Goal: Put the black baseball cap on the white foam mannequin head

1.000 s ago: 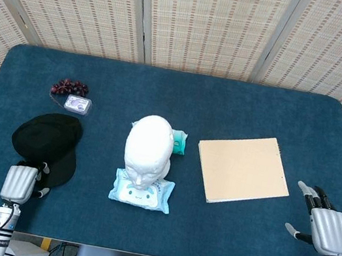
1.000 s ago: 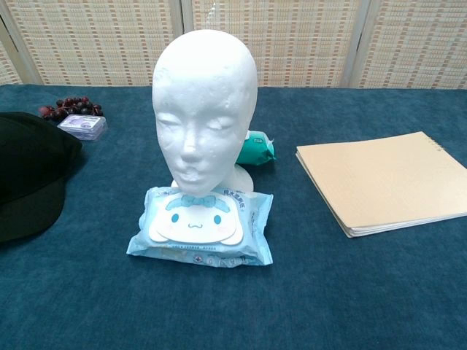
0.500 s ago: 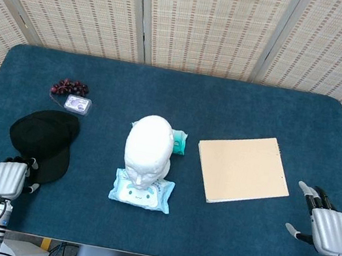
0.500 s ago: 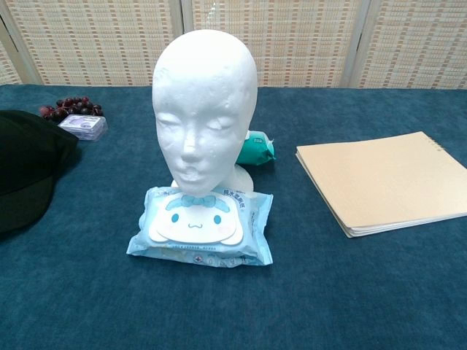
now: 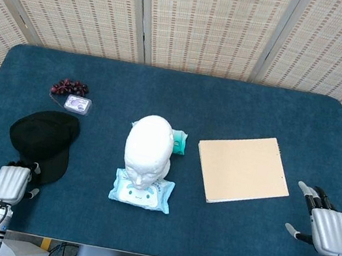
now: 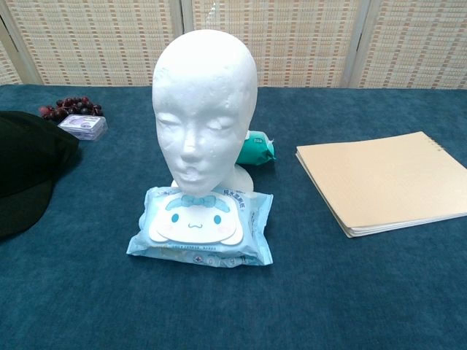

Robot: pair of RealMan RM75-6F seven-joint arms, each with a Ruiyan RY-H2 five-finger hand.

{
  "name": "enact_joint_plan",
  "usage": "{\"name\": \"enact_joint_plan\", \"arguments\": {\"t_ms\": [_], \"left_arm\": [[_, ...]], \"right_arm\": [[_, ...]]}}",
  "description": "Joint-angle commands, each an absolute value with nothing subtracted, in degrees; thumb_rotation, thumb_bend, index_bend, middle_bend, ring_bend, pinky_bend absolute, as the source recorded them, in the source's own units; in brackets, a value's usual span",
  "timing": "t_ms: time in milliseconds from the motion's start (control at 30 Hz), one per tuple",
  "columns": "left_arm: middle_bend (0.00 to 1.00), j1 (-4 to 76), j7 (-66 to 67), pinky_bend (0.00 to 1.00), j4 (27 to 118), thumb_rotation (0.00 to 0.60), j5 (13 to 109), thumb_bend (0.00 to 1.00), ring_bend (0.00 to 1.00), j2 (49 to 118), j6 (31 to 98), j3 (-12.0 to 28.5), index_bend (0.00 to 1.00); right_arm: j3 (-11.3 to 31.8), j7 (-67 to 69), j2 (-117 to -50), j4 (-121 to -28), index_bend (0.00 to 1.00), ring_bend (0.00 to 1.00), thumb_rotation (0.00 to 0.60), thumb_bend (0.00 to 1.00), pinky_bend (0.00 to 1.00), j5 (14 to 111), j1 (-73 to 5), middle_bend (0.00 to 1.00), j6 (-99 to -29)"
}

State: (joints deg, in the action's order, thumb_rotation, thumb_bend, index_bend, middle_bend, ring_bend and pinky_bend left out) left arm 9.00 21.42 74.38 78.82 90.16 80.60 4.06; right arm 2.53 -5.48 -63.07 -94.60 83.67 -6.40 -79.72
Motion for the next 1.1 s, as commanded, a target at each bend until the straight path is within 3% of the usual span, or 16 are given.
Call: {"name": "enact_joint_plan", "arguments": {"t_ms": [33,1100], "left_arm": [[0.61,8.94,19.60,0.42,73.59,0.600,79.88,0.04,0.40,90.86,81.51,3.77,0.45],[0.63,10.39,16.70,0.42,61.96,0.600,79.61,0.04,0.41,98.04,81.38,5.37,0.44]], "right_arm": [[2.51,-5.50,-63.08,-94.60,0.06,0.11,0.600,0.00,0.38,83.69,-6.40,0.21,-79.72],[2.43,-6.49,-63.34,-94.79,0.06,0.11,0.600,0.00,0.38,83.53,-6.56,0.23,-79.36]]}}
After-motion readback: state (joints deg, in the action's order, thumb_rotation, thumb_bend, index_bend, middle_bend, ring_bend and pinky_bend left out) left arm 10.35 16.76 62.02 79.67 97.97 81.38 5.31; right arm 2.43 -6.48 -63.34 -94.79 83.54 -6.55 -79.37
